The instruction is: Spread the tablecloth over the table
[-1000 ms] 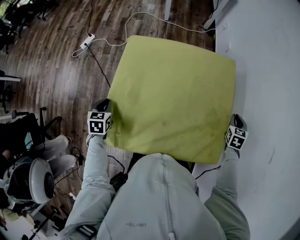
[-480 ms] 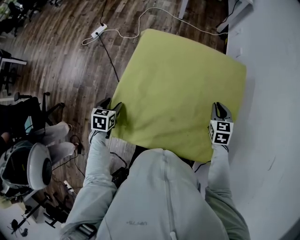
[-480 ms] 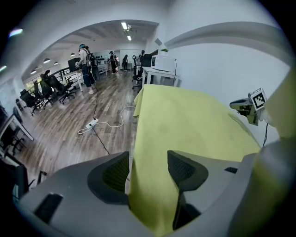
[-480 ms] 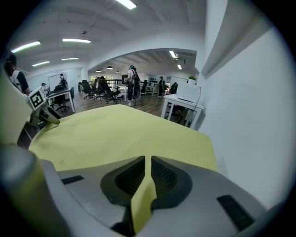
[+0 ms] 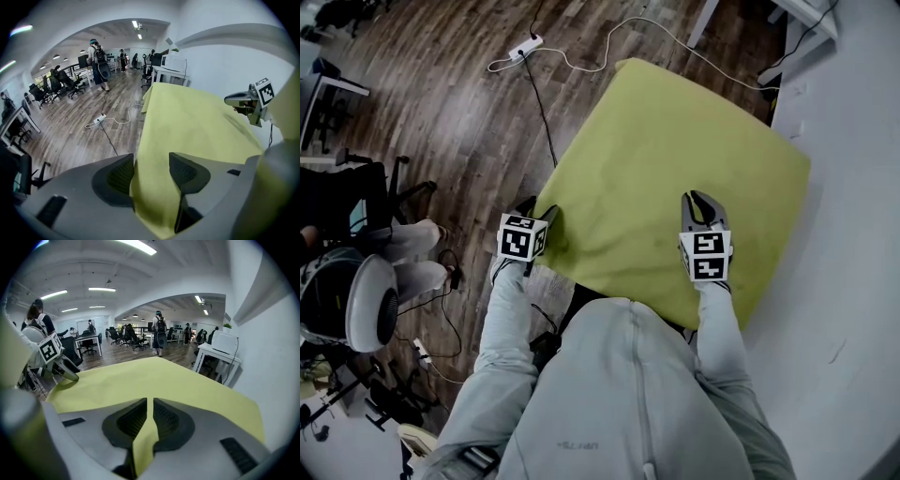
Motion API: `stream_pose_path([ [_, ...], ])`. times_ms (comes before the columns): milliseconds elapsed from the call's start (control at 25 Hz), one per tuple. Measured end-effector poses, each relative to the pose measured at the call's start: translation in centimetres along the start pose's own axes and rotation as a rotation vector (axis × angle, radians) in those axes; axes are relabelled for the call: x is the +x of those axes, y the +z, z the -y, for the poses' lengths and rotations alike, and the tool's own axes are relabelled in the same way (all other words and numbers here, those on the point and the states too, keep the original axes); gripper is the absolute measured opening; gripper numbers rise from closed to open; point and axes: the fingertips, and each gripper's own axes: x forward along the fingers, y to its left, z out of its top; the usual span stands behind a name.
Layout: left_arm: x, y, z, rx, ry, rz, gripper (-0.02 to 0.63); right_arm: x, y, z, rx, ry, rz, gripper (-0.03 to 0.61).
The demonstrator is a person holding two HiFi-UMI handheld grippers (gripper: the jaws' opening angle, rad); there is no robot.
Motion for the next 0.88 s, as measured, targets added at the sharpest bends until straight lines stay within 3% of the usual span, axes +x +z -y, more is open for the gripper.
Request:
stream_pose_path([
  [120, -0.4, -0.6, -0.3, 0.039, -0.001, -0.03, 0.186, 0.6, 1.4, -2.4, -0.028, 0.048, 0.016, 0.026],
  [200, -0.5, -0.7, -0.4, 0.071, 0.012, -0.04, 0.083, 0.9, 1.8, -3.5, -0.043, 0.072, 0.02, 0.026],
  [280, -0.5, -0.8, -0.4, 0.093, 0.022, -0.044, 0.032, 1.1, 1.9, -4.5, -0.053, 0.091, 0.021, 0.026],
  [520, -0.1, -0.7, -2.1, 0.177, 0.088, -0.084, 0.025, 1.3, 2.3, -5.6, -0.065, 0.111, 0.018, 0.026],
  [720, -0.7, -0.4, -6.7, 0.15, 0.194, -0.111, 0.025, 1.3, 2.3, -5.9, -0.068, 0.11, 0.016, 0.026],
  [880, -0.6, -0.4, -7.9, 0.183, 0.208, -0.132, 0.026, 1.4, 2.1, -5.6, -0.061, 0.105, 0.01, 0.026],
])
